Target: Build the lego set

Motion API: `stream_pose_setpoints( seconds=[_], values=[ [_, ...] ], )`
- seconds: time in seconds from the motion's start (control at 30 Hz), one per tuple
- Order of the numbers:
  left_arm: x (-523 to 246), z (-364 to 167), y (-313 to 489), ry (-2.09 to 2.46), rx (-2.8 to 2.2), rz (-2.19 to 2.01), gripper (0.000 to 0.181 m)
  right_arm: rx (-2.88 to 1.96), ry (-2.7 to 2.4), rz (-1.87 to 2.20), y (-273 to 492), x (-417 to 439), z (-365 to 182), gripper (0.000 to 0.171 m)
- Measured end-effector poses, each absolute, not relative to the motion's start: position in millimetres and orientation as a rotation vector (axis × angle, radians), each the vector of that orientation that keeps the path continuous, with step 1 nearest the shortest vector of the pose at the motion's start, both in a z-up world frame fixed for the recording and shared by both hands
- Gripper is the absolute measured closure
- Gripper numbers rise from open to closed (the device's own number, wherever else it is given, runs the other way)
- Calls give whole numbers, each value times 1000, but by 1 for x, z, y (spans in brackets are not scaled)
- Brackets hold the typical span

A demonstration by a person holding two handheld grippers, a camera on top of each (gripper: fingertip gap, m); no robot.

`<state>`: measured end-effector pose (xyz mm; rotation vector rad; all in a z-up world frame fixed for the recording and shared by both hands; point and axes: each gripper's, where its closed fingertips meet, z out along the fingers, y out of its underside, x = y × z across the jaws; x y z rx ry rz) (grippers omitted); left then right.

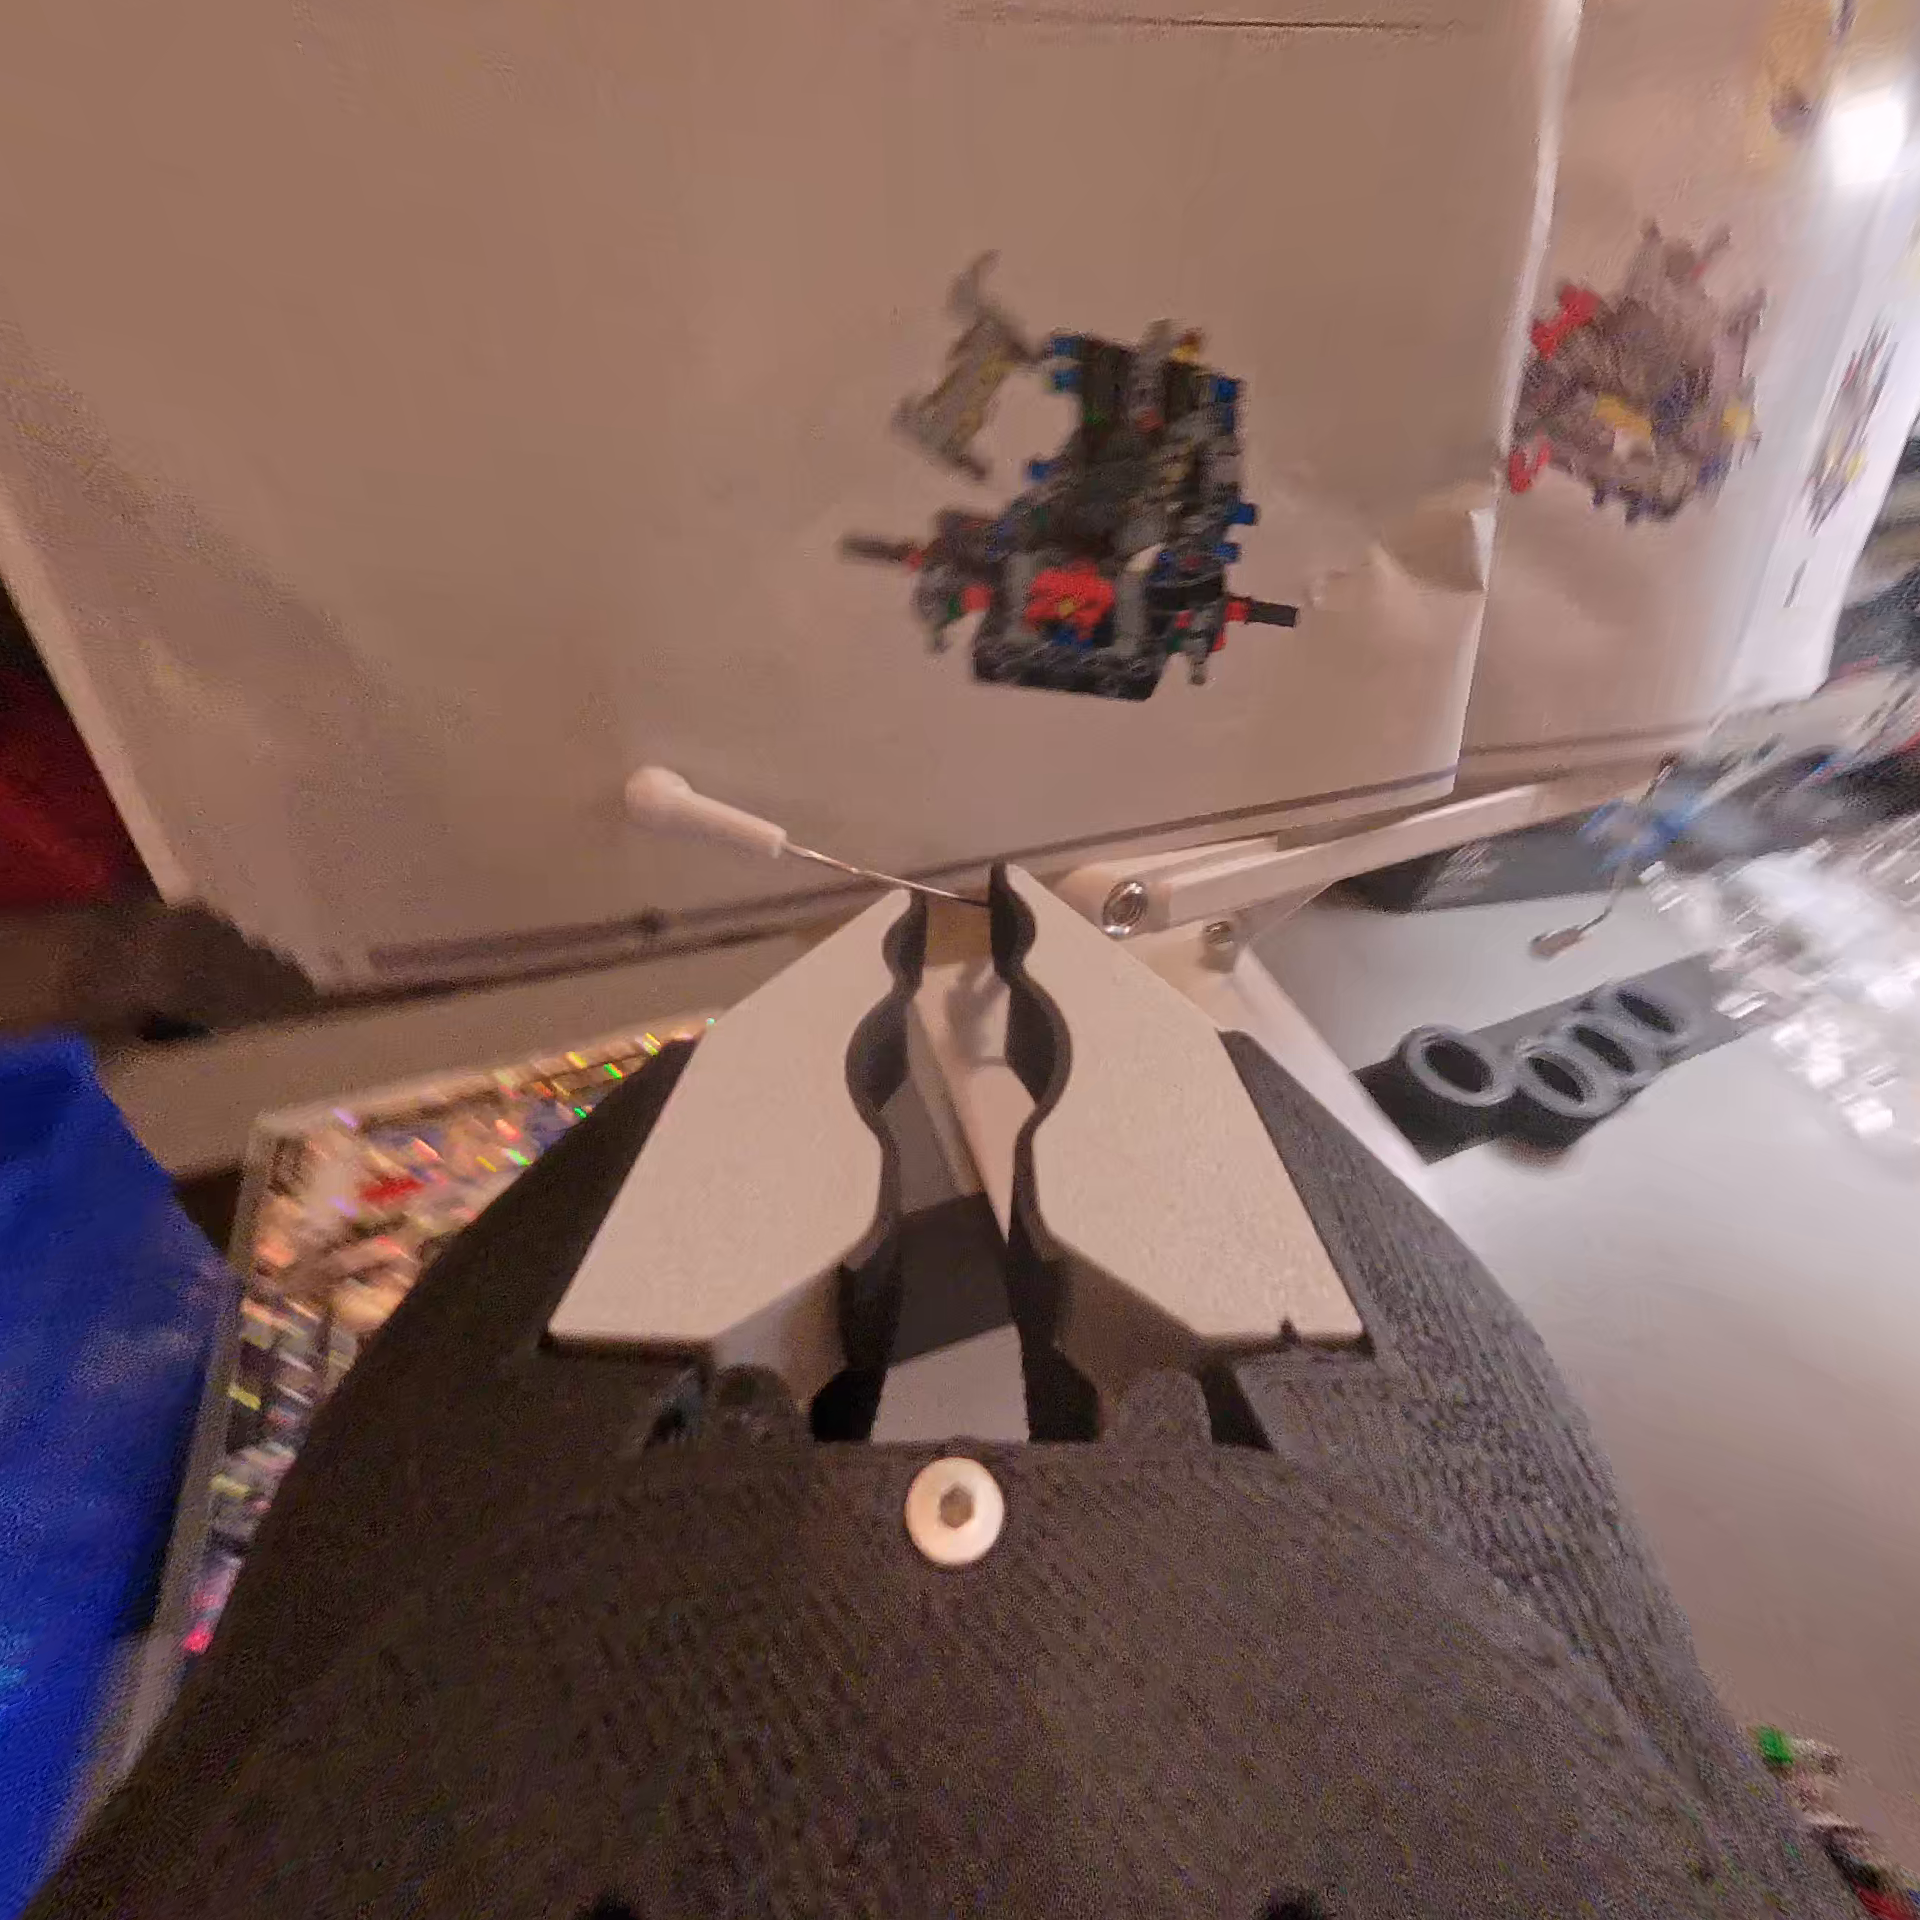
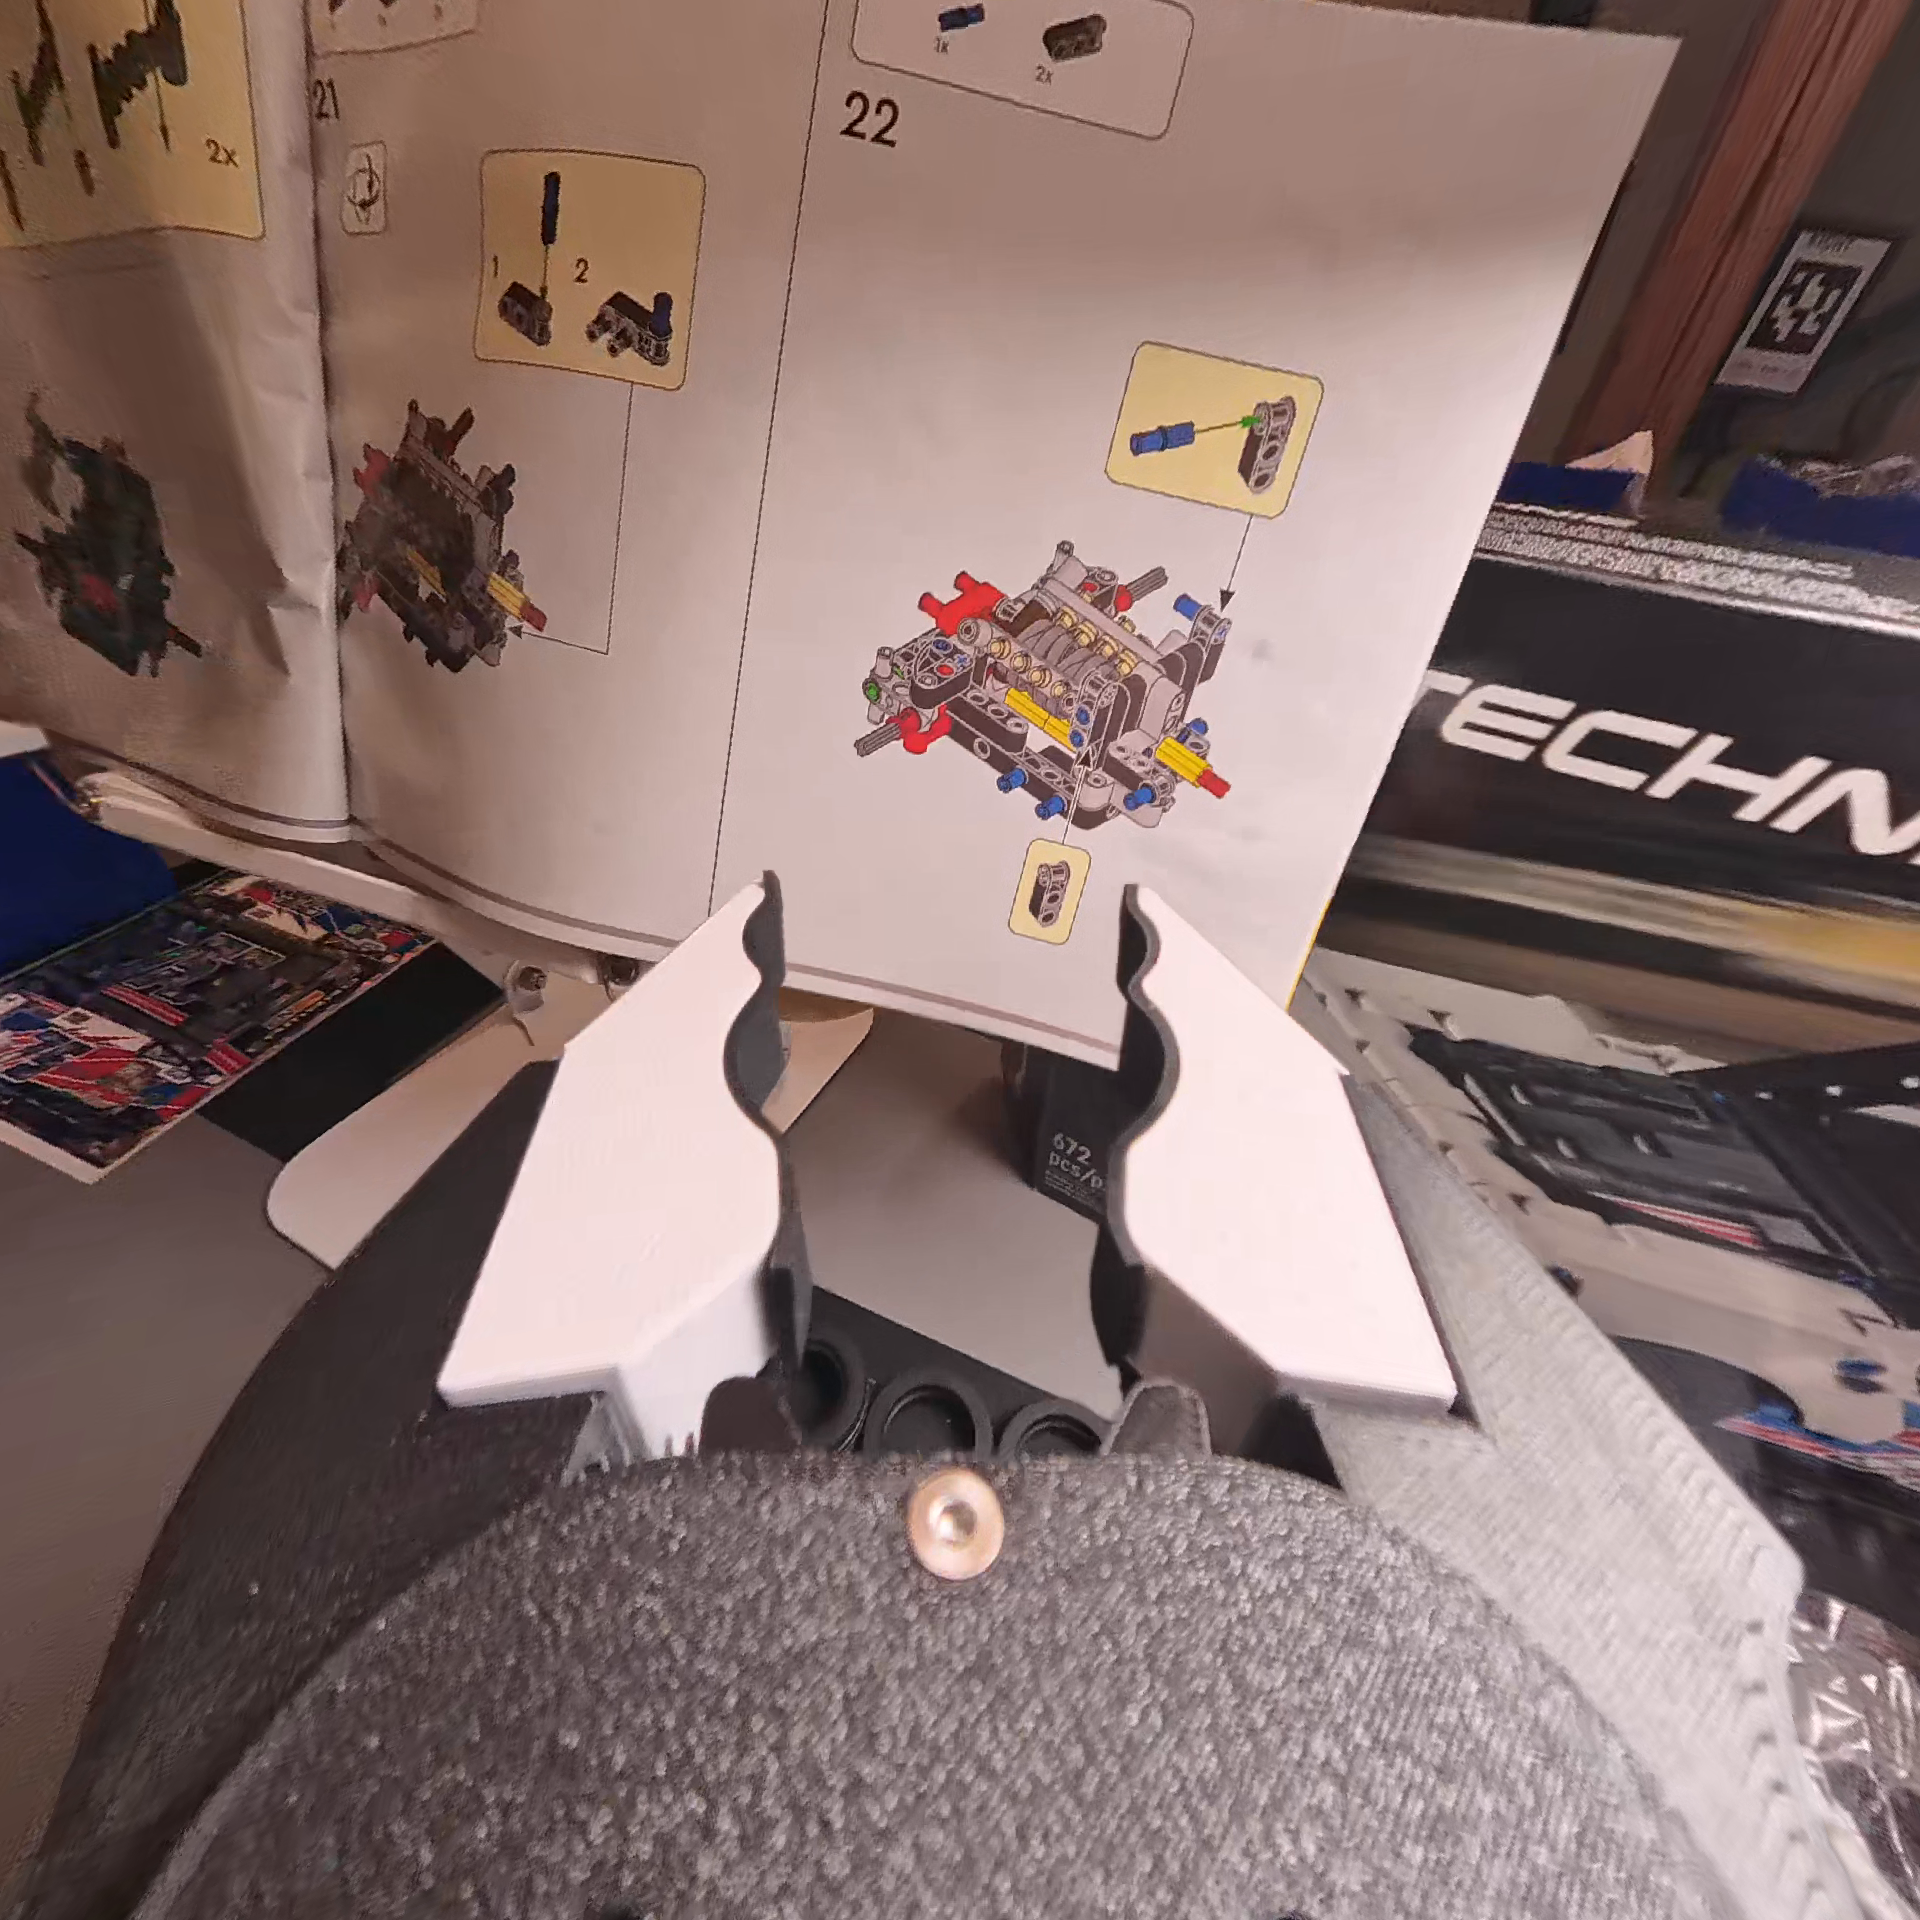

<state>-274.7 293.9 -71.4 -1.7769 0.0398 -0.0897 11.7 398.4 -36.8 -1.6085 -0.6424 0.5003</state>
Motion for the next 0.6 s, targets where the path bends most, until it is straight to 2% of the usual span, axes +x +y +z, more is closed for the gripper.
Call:
stream_pose_setpoints(
  seconds=[0.03,0.2,0.3,0.37,0.47,0.57,0.6],
  values=[
    [-278,-79,289,-67,-1767,-218,165,-1599,-639,485,401,11,-35,106],
    [-264,-114,283,-580,-1591,-1148,164,-1566,-627,397,416,6,-25,94],
    [-254,-116,272,-614,-1457,-1381,160,-1548,-628,358,423,5,-17,83],
    [-239,-114,258,-519,-1498,-1299,155,-1535,-630,347,428,5,-12,77],
    [-224,-85,239,-294,-1510,-974,119,-1543,-624,367,435,4,-9,69],
    [-210,-50,234,63,-1571,-442,83,-1558,-630,418,439,0,-6,61],
    [-204,-38,235,158,-1577,-308,78,-1557,-639,418,439,-2,-5,59]
  ],
)
